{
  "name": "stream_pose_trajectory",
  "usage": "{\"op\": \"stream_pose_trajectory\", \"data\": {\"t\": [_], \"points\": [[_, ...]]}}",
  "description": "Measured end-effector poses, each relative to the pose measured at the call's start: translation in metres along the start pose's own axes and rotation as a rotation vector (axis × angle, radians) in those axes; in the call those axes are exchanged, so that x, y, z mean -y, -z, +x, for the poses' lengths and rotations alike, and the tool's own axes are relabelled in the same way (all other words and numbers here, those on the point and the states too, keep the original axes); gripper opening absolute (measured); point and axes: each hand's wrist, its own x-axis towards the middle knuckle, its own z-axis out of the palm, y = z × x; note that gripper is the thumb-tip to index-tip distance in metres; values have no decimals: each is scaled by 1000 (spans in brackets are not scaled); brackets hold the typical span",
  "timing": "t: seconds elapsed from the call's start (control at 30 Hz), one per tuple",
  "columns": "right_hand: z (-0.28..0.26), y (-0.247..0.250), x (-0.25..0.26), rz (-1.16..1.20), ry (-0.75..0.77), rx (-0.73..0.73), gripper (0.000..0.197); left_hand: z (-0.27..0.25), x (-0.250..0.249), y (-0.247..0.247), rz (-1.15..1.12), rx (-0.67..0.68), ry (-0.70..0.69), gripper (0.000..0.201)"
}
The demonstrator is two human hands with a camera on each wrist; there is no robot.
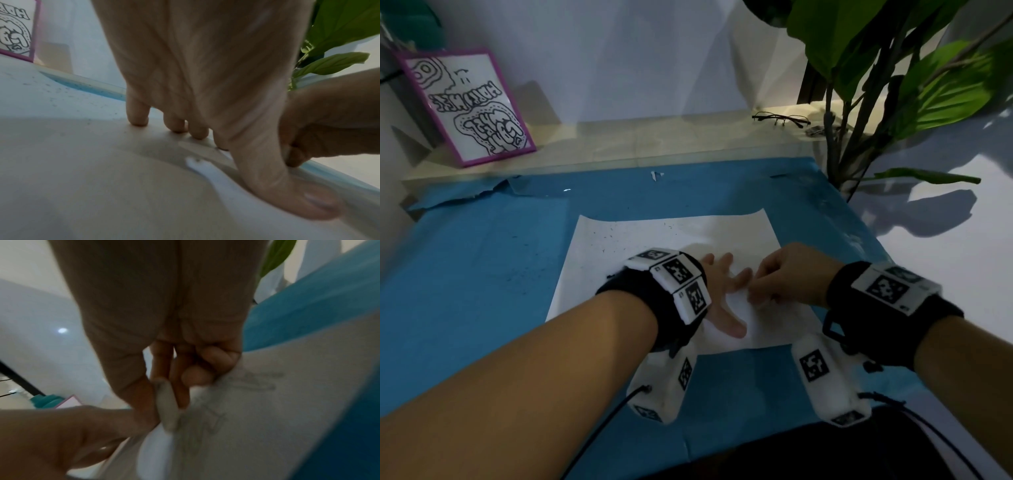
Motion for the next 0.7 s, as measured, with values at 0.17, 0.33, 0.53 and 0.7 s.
{"op": "stream_pose_trajectory", "data": {"t": [0.17,0.33,0.53,0.7], "points": [[-2,0,0,2,20,-54,9,2,0,-1,15,-1,2,98],[-10,-3,4,-37,10,129,10,4,0,-1,41,4,17,100],[-12,-3,10,-135,4,209,10,3,-1,-3,34,4,22,103],[-10,-2,8,-100,33,100,9,1,-1,0,47,11,15,105]]}}
